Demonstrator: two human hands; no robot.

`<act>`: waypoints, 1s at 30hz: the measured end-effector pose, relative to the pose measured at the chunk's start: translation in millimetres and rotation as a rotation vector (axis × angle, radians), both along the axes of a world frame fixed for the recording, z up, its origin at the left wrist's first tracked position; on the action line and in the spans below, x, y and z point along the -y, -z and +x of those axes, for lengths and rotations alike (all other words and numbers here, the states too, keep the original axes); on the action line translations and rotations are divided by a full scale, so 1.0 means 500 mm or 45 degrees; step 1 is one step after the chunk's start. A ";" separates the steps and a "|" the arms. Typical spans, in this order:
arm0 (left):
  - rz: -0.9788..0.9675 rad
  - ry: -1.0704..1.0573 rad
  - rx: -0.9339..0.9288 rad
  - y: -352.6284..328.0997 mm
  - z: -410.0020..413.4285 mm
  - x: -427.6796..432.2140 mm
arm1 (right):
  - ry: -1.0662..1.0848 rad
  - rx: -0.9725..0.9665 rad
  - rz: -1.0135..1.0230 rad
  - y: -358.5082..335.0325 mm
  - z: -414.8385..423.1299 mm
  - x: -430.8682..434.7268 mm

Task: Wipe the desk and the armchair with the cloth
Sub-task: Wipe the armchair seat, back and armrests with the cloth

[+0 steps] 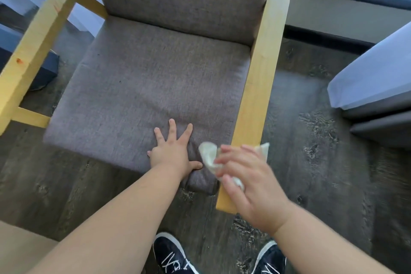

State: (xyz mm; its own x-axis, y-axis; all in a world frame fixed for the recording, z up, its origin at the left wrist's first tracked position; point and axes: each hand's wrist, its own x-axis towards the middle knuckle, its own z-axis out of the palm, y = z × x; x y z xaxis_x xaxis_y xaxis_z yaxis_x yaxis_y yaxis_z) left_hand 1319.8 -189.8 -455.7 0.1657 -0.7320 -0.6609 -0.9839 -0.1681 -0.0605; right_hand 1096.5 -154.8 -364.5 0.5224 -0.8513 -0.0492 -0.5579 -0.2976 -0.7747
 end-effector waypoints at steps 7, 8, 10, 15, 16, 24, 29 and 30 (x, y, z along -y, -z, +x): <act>-0.026 -0.008 -0.006 0.000 0.001 -0.003 | 0.079 0.188 0.268 -0.033 0.012 -0.117; -0.032 -0.009 -0.008 0.003 0.001 -0.004 | 0.157 0.221 0.344 -0.045 0.008 -0.113; -0.051 -0.011 -0.007 0.007 0.003 -0.006 | 0.380 0.221 0.345 -0.060 -0.004 -0.083; -0.054 -0.013 -0.027 0.000 0.008 -0.010 | 0.578 -0.146 -0.123 -0.046 -0.001 0.043; -0.052 -0.014 -0.035 -0.001 0.009 -0.010 | 0.562 -0.228 -0.202 -0.038 0.003 0.050; -0.011 -0.012 -0.086 -0.017 0.010 -0.009 | 0.016 -0.653 -0.251 0.015 0.025 -0.088; 0.017 -0.009 -0.118 -0.023 0.016 -0.008 | 0.117 -0.554 -0.315 0.008 0.044 -0.130; 0.026 -0.005 -0.120 -0.024 0.017 -0.008 | 0.112 -0.539 -0.338 0.003 0.047 -0.140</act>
